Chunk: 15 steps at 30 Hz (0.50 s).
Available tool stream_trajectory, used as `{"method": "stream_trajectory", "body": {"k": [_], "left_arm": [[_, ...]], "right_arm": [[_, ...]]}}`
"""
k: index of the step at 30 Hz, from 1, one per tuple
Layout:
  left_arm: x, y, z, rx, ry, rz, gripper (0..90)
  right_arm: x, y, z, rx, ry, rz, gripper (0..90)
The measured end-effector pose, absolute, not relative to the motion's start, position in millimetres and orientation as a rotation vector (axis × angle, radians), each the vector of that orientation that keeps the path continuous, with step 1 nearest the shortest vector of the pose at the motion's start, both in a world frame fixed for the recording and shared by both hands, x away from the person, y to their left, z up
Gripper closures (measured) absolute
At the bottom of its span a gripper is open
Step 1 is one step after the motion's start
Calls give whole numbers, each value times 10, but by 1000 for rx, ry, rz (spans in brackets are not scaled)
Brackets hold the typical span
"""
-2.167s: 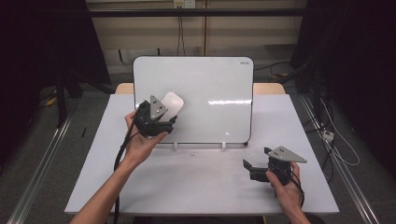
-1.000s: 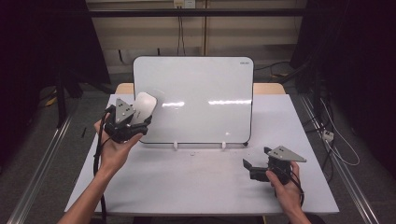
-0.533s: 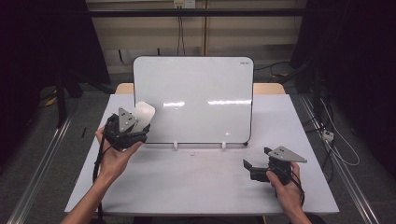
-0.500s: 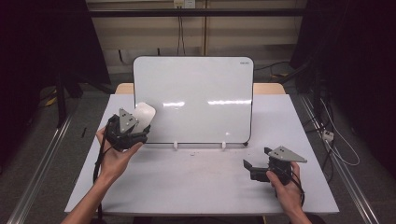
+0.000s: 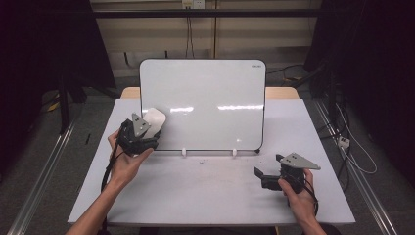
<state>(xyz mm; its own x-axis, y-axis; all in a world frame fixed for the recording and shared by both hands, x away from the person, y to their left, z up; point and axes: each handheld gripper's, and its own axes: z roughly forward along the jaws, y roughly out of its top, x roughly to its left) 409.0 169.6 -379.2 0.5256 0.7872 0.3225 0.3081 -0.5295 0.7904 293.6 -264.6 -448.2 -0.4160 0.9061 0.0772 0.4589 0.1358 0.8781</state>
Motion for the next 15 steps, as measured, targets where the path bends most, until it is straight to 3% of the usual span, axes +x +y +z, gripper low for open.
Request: {"method": "stream_trajectory", "body": {"k": [15], "left_arm": [[4184,1623,-3891,2121,886,907,311]], "right_arm": [[2935,-2639,-4483,1302,1937,1223,55]]}}
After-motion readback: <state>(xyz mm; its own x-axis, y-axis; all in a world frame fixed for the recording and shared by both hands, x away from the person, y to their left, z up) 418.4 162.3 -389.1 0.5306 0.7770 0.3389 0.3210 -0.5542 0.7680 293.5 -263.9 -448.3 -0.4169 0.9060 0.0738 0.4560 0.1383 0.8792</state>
